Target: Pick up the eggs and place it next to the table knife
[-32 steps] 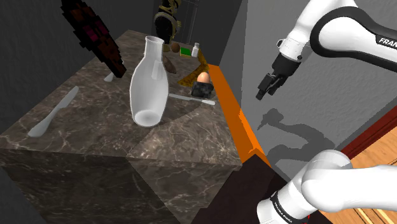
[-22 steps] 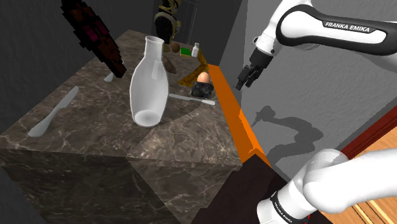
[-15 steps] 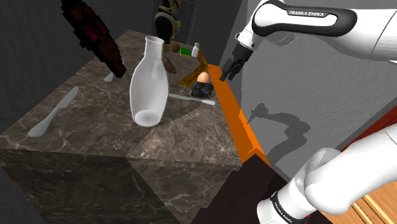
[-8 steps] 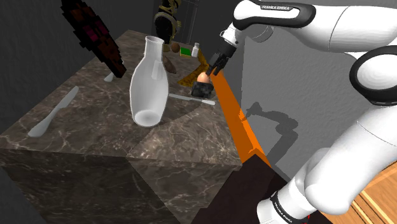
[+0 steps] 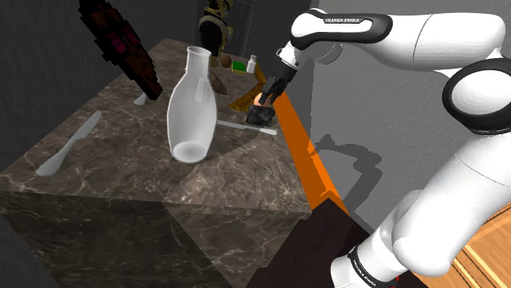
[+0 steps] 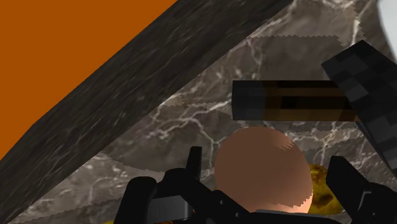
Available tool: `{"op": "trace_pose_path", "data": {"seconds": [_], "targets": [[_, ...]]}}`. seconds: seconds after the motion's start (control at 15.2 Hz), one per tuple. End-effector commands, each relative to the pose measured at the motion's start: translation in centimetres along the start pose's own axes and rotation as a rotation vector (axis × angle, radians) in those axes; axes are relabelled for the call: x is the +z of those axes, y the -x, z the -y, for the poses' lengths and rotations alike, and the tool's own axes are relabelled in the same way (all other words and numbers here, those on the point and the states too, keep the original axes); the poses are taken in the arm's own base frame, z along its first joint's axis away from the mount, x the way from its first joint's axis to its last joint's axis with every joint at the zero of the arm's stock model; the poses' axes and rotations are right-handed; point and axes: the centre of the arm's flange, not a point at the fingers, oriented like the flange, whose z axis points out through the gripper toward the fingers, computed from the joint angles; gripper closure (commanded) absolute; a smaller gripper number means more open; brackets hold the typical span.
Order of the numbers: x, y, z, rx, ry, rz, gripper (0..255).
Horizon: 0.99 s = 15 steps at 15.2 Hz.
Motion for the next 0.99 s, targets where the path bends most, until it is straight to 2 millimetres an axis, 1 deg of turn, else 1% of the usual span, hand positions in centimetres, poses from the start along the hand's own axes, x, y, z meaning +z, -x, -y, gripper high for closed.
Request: {"op": "trace_pose_path", "data": {"seconds": [0.0, 0.33, 0.4, 0.92], "targets": [[0.28, 0.07, -0.01, 0.000, 0.000, -0.001, 0], [0.27, 0.07, -0.01, 0.000, 0.000, 0.000, 0], [0.27, 0.07, -0.01, 0.000, 0.000, 0.000, 255], [0.28, 0.07, -0.02, 0.000, 0.000, 0.000, 255]]}}
